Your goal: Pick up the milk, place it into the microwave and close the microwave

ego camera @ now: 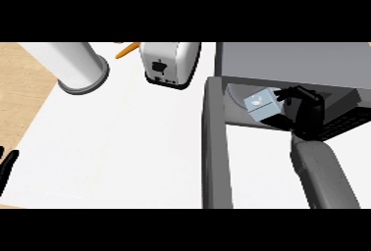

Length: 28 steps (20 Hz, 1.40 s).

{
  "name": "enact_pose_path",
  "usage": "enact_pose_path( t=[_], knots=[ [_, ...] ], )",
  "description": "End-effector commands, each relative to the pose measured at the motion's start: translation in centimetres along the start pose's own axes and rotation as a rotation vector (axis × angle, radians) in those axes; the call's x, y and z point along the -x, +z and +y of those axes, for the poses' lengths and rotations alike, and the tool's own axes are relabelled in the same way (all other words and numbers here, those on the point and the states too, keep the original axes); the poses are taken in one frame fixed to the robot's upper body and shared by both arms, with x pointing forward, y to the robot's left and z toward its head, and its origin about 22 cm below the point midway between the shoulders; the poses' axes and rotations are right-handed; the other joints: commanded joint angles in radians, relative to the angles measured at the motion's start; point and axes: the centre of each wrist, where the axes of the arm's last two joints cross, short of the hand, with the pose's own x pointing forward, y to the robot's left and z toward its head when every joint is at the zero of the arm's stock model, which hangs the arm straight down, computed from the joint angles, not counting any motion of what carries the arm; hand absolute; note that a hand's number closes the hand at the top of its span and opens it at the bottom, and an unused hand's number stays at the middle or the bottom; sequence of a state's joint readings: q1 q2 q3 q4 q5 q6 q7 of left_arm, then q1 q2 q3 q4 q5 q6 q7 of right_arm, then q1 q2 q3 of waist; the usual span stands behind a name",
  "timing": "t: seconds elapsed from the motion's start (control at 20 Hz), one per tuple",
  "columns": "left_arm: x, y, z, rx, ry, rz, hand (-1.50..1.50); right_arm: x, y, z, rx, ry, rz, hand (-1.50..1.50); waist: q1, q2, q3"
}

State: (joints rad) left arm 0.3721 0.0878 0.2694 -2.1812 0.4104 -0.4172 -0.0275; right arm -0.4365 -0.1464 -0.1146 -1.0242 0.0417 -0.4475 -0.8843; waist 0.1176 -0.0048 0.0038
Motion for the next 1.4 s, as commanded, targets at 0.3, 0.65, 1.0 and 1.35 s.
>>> enact_pose_path(
  t=[0.3,0.65,1.0,1.35],
  knots=[
    [0.2,-1.1,-0.3,0.044,-0.041,0.011,-1.5,1.4,-2.0,0.1,0.015,0.269,0.074,-1.5,0.094,0.079,-0.007],
    [0.3,-2.2,-0.9,0.089,-0.038,0.008,-1.5,1.1,0.0,1.2,-0.035,0.181,0.139,-1.5,0.113,0.086,-0.004],
    [0.8,-2.8,-1.8,0.121,-0.027,0.01,-1.5,0.8,0.7,3.4,-0.058,0.105,0.216,-1.5,0.12,0.076,-0.002],
    [1.1,-3.5,-2.7,0.125,-0.039,0.013,-1.5,1.4,-4.9,3.9,-0.114,0.124,0.349,-1.5,0.084,0.066,-0.002]
  ],
)
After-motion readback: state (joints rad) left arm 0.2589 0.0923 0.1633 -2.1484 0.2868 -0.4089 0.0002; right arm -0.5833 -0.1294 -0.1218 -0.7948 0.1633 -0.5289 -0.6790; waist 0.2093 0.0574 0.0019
